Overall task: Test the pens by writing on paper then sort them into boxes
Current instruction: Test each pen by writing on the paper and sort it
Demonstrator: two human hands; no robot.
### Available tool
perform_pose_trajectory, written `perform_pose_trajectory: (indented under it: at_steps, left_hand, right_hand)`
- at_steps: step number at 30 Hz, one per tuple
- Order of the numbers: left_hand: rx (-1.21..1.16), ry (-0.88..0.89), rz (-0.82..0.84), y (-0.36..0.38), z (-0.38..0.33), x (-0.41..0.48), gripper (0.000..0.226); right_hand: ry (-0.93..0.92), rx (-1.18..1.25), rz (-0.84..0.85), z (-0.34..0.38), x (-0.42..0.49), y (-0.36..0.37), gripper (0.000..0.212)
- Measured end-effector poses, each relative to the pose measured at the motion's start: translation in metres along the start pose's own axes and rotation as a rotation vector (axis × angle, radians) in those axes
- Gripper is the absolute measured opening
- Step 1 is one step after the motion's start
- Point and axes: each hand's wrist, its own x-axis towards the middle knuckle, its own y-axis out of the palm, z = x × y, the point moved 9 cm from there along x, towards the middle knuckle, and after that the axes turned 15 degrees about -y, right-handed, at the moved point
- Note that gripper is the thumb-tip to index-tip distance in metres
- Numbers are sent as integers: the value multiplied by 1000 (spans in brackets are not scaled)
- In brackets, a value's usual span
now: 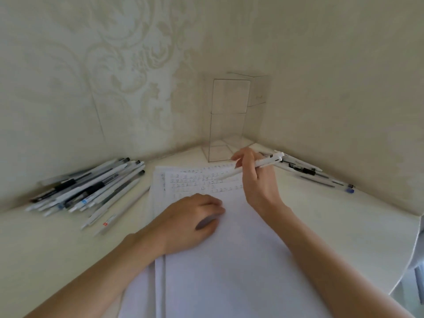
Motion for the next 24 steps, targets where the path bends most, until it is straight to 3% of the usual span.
perform_pose_trajectory:
  at_steps: [3, 7, 14, 18, 24]
  left_hand:
    - [7, 11, 35, 5, -4, -5, 56]
    - [11, 35, 53, 4, 1, -16, 53]
    - [14, 56, 104, 5, 16, -38, 56]
    - [22, 65, 79, 5, 11, -35, 52]
    - [-12, 71, 108, 5, 10, -34, 55]
  right_hand:
    - [250, 170, 111, -23, -13, 25, 48]
    - [248, 138, 244, -38, -15, 41, 22]
    - [273, 155, 265, -33, -14, 59, 31]
    - [175, 94, 261, -20, -14, 79, 27]
    - [185, 92, 231, -34, -8, 64, 32]
